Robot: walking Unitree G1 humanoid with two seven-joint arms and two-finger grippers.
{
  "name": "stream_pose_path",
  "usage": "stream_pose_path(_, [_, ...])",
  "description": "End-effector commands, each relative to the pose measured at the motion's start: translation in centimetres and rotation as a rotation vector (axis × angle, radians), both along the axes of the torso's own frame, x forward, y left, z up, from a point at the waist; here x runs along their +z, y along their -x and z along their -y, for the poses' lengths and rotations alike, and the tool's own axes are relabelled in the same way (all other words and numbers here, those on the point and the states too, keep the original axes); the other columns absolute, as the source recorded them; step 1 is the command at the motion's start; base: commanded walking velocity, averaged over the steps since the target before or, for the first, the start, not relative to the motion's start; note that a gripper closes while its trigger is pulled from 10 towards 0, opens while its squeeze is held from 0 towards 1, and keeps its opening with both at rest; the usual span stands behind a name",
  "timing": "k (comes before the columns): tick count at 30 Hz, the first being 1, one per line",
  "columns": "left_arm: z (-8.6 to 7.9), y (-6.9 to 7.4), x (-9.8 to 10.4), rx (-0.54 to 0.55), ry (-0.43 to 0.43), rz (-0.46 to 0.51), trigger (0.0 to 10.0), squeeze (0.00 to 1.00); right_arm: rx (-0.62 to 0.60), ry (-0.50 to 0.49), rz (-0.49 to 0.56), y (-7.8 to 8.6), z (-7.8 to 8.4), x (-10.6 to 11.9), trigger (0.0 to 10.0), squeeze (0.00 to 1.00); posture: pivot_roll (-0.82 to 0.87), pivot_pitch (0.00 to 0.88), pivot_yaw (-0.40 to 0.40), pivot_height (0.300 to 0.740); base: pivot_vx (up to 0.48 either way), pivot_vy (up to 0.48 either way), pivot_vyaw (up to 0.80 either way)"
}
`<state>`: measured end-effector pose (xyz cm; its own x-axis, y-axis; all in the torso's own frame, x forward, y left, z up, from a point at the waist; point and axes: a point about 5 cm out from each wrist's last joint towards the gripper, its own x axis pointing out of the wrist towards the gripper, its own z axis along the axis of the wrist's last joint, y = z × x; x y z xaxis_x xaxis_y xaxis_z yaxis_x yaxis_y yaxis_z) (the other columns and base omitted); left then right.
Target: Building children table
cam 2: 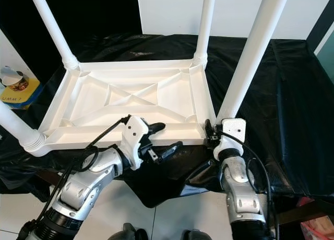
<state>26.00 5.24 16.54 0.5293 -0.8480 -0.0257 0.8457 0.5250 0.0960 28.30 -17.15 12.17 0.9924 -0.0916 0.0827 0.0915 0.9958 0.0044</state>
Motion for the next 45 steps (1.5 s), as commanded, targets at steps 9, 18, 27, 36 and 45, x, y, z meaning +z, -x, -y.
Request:
stream_pose_path(9, [0.2,0.4,0.1,-0.083,-0.001,-0.022,10.0,0.00,-0.179,-0.131,-0.083,1.3,-0.8,-1.8,10.0,0.00,-0.09,0.113,0.051,0.740,0.000,0.000,0.00])
stream_pose_path(18, [0.0,0.2,0.2,-0.076,-0.003,-0.020,10.0,0.00,-0.064,-0.111,0.021,1.1,-1.6,-0.1,10.0,0.21,-0.09,0.134,0.051,0.740,0.000,0.000,0.00])
stream_pose_path(27, [0.0,0.4,0.2,-0.069,0.002,-0.025,10.0,0.00,0.160,-0.046,0.066,1.1,-0.3,1.3,10.0,1.00,-0.09,0.138,0.041,0.740,0.000,0.000,0.00])
stream_pose_path(36, [-0.1,0.5,0.1,-0.072,-0.002,-0.029,10.0,0.00,0.391,0.049,0.037,0.7,0.7,1.7,10.0,0.00,-0.08,0.135,0.048,0.740,0.000,0.000,0.00])
stream_pose_path(45, [-0.2,0.5,0.2,-0.081,-0.006,-0.033,10.0,0.00,0.532,0.146,-0.023,-0.1,0.7,0.7,10.0,0.00,-0.08,0.137,0.055,0.740,0.000,0.000,0.00])
